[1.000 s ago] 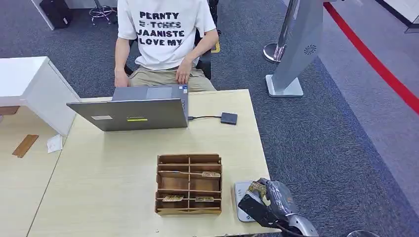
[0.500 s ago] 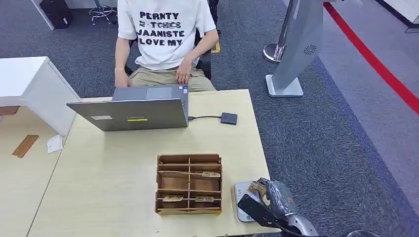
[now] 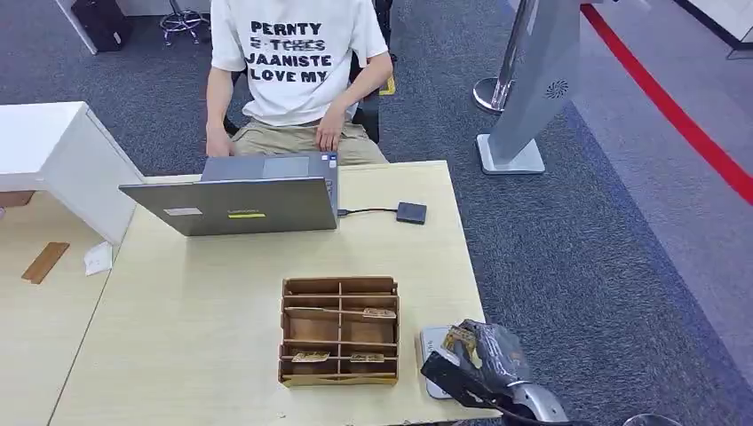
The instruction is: Pass the card to the sensor for recognition and then transmit it.
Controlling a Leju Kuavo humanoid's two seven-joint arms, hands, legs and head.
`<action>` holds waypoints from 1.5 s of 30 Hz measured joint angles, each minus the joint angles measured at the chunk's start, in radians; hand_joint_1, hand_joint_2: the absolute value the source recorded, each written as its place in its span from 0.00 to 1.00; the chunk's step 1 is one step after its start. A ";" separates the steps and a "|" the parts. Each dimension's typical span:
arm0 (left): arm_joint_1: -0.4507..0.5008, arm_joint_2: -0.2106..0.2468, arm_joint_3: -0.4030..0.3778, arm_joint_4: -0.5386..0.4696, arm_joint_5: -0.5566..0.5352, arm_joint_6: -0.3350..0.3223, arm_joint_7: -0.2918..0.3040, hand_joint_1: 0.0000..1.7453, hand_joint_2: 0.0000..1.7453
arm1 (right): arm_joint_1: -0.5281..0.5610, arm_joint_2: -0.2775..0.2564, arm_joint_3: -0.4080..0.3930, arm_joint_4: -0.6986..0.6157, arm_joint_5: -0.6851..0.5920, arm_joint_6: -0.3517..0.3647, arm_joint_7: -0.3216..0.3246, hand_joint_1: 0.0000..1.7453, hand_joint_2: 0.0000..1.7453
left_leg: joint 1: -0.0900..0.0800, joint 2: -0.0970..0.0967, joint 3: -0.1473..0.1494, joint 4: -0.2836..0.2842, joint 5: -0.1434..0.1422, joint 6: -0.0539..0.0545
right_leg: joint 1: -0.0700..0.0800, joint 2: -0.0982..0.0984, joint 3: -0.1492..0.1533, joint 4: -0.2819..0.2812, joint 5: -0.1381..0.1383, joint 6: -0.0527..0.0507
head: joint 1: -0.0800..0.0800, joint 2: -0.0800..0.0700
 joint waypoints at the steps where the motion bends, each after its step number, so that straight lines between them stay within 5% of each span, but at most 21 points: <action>1: 0.000 0.000 0.000 0.000 0.000 0.000 0.000 0.00 0.00 | -0.002 0.002 0.005 0.005 0.002 0.000 0.000 1.00 1.00 | 0.000 0.000 0.000 0.000 0.000 0.000 | 0.000 0.000 0.000 0.000 0.000 0.000 | 0.000 0.000; 45: 0.000 -0.002 -0.016 0.000 0.003 -0.002 0.006 0.00 0.00 | -0.028 0.003 0.041 0.042 0.008 -0.003 0.016 1.00 1.00 | 0.000 0.000 0.002 0.000 0.000 0.000 | 0.000 0.000 0.002 0.000 0.000 0.000 | 0.000 0.000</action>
